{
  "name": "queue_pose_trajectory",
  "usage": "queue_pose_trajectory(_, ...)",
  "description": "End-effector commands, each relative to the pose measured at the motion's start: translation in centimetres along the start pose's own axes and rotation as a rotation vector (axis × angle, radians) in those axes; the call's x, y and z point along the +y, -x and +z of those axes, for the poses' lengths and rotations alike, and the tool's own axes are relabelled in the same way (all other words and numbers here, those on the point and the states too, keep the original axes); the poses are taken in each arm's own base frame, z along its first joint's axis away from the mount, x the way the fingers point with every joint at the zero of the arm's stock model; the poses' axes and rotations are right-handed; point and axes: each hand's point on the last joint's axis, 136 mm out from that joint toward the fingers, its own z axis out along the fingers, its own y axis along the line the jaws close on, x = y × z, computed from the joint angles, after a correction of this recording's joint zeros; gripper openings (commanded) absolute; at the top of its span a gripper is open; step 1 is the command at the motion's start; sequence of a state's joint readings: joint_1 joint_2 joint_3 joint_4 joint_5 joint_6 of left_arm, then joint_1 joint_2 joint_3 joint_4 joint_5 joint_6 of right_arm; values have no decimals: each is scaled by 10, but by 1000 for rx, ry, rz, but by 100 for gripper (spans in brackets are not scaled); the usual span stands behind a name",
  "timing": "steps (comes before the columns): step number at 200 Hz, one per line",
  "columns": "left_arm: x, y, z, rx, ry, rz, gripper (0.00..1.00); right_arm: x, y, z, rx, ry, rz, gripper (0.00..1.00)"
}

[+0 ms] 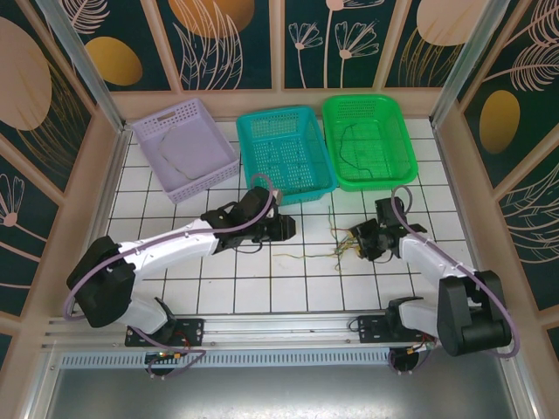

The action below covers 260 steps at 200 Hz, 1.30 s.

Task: Untangle the cables

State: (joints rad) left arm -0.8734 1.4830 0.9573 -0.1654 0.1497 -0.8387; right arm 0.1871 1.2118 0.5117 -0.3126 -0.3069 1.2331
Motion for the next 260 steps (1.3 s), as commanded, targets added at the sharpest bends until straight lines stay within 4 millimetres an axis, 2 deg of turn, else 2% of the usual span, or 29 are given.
queue_pose_trajectory(1,-18,14,-4,-33,-37,29,36,6,7,2,-33,10,-21,24)
queue_pose_trajectory(17,-19,14,-6,-36,-40,33,36,7,8,-6,-52,4,-47,0)
queue_pose_trajectory(45,-24,17,-13,-48,-51,40,36,27,6,-40,-120,100,-157,0)
queue_pose_trajectory(72,-44,25,-21,-68,-126,51,40,43,-6,-68,-137,241,-292,0)
queue_pose_trajectory(99,-76,40,-30,-102,-240,74,44,56,-22,-83,-133,342,-453,0)
queue_pose_trajectory(121,-90,53,-36,-143,-273,104,49,70,-28,-96,-164,411,-574,0)
queue_pose_trajectory(142,-103,56,-32,-134,-315,145,54,79,-32,-102,-169,447,-653,0)
queue_pose_trajectory(171,-126,52,-21,-73,-416,187,54,85,-39,-101,-140,466,-705,0)
queue_pose_trajectory(199,-130,51,-5,-48,-431,235,53,91,-43,-100,-116,484,-698,0)
queue_pose_trajectory(224,-118,49,14,-17,-351,248,53,94,-43,-102,-111,488,-673,0)
queue_pose_trajectory(246,-96,55,8,-73,-246,198,54,99,-39,-108,-130,483,-635,0)
queue_pose_trajectory(260,-91,51,-5,-91,-248,171,54,103,-36,-112,-139,488,-593,0)
